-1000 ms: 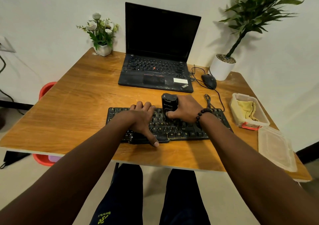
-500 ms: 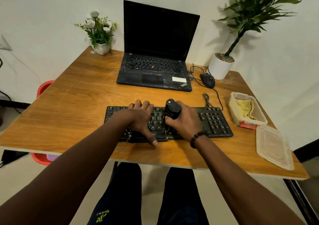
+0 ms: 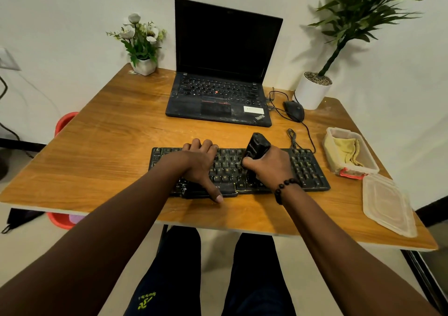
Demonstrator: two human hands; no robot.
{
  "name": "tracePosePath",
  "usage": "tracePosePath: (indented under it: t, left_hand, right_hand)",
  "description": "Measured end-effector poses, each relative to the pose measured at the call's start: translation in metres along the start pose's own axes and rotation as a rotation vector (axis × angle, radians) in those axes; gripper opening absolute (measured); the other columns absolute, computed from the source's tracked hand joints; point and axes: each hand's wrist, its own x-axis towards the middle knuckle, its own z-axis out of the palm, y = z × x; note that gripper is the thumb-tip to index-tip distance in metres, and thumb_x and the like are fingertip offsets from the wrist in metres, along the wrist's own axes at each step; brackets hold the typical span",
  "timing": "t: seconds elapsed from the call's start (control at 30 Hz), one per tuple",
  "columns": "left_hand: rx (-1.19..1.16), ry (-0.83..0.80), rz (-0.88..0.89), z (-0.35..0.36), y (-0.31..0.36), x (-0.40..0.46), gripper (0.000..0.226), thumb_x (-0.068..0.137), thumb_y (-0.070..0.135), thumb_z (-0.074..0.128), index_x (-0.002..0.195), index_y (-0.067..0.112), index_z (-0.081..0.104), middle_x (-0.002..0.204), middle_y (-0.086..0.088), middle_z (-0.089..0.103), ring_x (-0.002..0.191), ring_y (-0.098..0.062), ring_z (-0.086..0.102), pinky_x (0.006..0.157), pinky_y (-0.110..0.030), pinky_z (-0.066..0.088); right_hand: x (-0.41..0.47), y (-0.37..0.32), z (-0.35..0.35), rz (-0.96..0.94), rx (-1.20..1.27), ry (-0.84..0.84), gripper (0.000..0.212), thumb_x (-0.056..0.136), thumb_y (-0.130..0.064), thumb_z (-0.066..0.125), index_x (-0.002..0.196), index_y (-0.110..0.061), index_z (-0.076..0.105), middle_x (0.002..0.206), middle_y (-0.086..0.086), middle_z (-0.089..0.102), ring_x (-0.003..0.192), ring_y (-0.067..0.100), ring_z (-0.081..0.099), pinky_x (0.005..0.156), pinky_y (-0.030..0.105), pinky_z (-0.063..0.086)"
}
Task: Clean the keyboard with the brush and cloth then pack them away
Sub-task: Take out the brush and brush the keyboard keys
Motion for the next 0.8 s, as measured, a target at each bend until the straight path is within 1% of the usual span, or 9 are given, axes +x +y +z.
tracePosePath:
  t: [0.07,0.13,0.2,0.33,0.43,0.53,0.6,0.7,0.8]
  left_hand:
    - [0.003,-0.002,0.001,0.001,0.000,0.001,0.148,0.051,0.084,0.074,0.158,0.016,-0.004,0.162,-0.002,-0.003,0.146,-0.035,0.004,0.119,-0.054,0.015]
    - [0.000,-0.004,-0.001,0.000,0.000,0.001,0.149,0.051,0.084,0.073,0.158,0.016,-0.005,0.162,-0.002,-0.003,0.146,-0.035,0.003,0.119,-0.054,0.014]
    - [-0.003,-0.001,0.002,0.000,0.000,0.000,0.149,0.050,0.084,0.073,0.157,0.016,-0.005,0.161,-0.003,-0.002,0.146,-0.035,0.004,0.119,-0.054,0.014]
    - [0.007,0.006,0.001,0.000,0.000,-0.001,0.148,0.052,0.084,0.073,0.157,0.016,-0.004,0.161,-0.003,-0.001,0.145,-0.034,0.005,0.119,-0.053,0.015]
    - [0.011,0.000,0.002,0.000,0.000,0.001,0.149,0.051,0.085,0.072,0.157,0.015,-0.005,0.161,-0.003,-0.001,0.145,-0.034,0.005,0.119,-0.053,0.015]
    - [0.010,0.001,0.003,0.000,0.000,0.001,0.148,0.051,0.084,0.073,0.157,0.016,-0.004,0.161,-0.002,-0.001,0.145,-0.034,0.006,0.119,-0.053,0.015]
    - [0.010,0.003,0.006,0.000,0.000,0.000,0.147,0.052,0.084,0.073,0.157,0.015,-0.004,0.161,-0.003,-0.001,0.145,-0.035,0.006,0.119,-0.054,0.015]
    - [0.010,0.005,0.002,0.000,0.000,0.000,0.146,0.052,0.084,0.073,0.157,0.015,-0.002,0.161,-0.005,0.001,0.145,-0.034,0.006,0.118,-0.054,0.015]
    - [0.011,0.005,-0.001,0.000,0.000,0.001,0.147,0.051,0.084,0.073,0.157,0.015,-0.002,0.161,-0.004,0.000,0.145,-0.034,0.006,0.119,-0.054,0.015]
  right_hand:
    - [0.000,0.002,-0.009,0.010,-0.008,-0.091,0.024,0.075,-0.032,0.075,0.084,-0.016,0.060,0.073,-0.005,0.062,0.067,0.005,0.058,0.052,0.017,0.046]
    - [0.004,0.002,-0.016,0.041,0.079,-0.112,0.030,0.073,-0.033,0.077,0.092,-0.014,0.065,0.083,-0.002,0.067,0.076,0.009,0.063,0.062,0.022,0.053]
    - [0.006,0.001,-0.014,0.054,0.108,-0.031,0.030,0.072,-0.034,0.077,0.092,-0.014,0.066,0.084,-0.001,0.068,0.076,0.010,0.062,0.059,0.021,0.051]
    - [-0.010,-0.002,0.007,0.088,0.087,0.121,0.025,0.071,-0.035,0.074,0.081,-0.014,0.064,0.074,-0.001,0.065,0.070,0.012,0.061,0.051,0.021,0.045]
    - [-0.027,0.002,0.011,0.084,0.019,0.076,0.024,0.069,-0.037,0.074,0.073,-0.016,0.064,0.068,-0.003,0.064,0.067,0.013,0.063,0.050,0.023,0.048]
    - [-0.033,0.006,-0.001,0.072,0.075,-0.006,0.020,0.070,-0.034,0.075,0.076,-0.018,0.065,0.073,-0.005,0.067,0.072,0.011,0.065,0.061,0.028,0.056]
    - [-0.031,0.007,-0.006,0.079,0.138,0.066,0.023,0.072,-0.034,0.075,0.086,-0.019,0.065,0.079,-0.008,0.065,0.077,0.008,0.062,0.059,0.022,0.051]
    - [-0.026,0.006,-0.001,0.098,0.128,0.191,0.025,0.073,-0.036,0.074,0.087,-0.018,0.063,0.077,-0.007,0.063,0.072,0.008,0.059,0.050,0.017,0.040]
    - [-0.031,0.009,0.008,0.096,0.088,0.170,0.024,0.072,-0.039,0.073,0.081,-0.017,0.065,0.072,-0.007,0.064,0.068,0.007,0.060,0.050,0.020,0.045]
